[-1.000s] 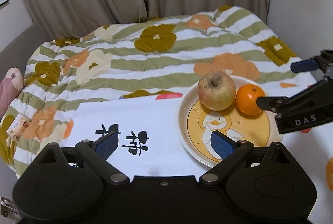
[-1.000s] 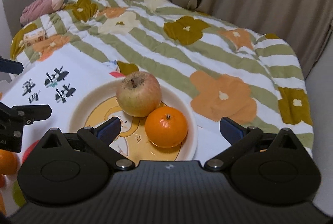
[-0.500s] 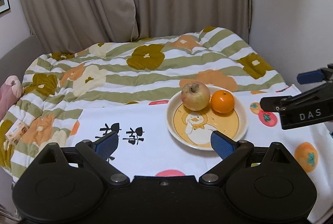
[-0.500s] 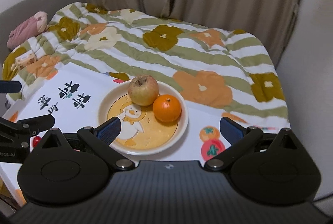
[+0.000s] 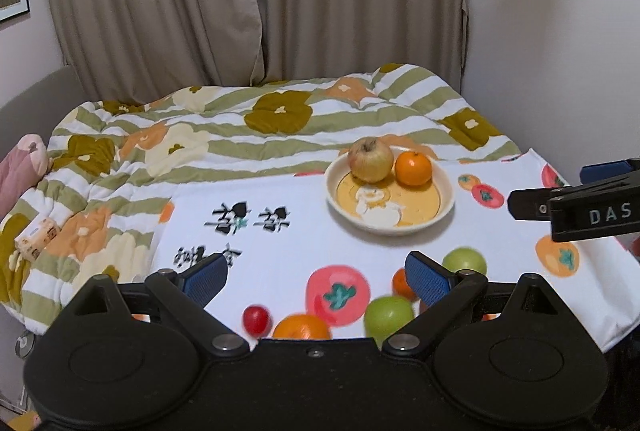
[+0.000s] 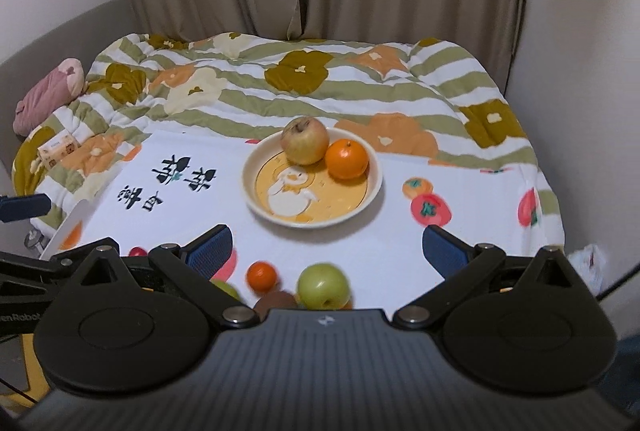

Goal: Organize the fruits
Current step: 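Move both tools back toward the remaining fruits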

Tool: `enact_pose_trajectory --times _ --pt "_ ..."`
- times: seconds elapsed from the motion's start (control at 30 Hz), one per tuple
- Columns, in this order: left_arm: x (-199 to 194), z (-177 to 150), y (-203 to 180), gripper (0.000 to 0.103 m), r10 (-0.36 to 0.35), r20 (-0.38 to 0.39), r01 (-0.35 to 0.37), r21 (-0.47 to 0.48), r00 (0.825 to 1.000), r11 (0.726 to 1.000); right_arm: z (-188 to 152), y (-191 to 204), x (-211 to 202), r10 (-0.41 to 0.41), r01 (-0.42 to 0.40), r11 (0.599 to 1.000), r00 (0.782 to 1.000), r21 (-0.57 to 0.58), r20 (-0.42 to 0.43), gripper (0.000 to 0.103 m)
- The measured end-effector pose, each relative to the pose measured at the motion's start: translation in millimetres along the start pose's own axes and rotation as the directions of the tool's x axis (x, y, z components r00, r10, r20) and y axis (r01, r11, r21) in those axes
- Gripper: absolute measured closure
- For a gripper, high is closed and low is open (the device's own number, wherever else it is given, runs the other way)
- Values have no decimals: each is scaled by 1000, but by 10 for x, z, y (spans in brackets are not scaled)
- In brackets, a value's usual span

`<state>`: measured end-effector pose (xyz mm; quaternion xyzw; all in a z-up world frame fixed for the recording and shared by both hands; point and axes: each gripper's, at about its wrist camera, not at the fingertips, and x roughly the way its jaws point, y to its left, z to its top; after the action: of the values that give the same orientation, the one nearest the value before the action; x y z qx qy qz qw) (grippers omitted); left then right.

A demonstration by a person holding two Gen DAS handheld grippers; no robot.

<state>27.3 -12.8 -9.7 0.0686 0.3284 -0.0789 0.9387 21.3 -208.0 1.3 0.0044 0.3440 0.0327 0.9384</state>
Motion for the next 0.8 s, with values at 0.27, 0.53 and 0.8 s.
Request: enact_pose_trajectory --times 0.27,0.53,0.8 --pt "-5 -289 276 5 7 -21 -6 34 1000 999 -269 304 -20 4 -3 1000 1000 28 -28 0" --pt "246 -599 404 5 -35 -47 40 109 998 993 -568 540 258 7 -4 999 998 51 -70 0" --pt "579 -974 382 12 -88 -122 107 160 989 981 -847 626 636 -8 14 997 996 70 -86 0"
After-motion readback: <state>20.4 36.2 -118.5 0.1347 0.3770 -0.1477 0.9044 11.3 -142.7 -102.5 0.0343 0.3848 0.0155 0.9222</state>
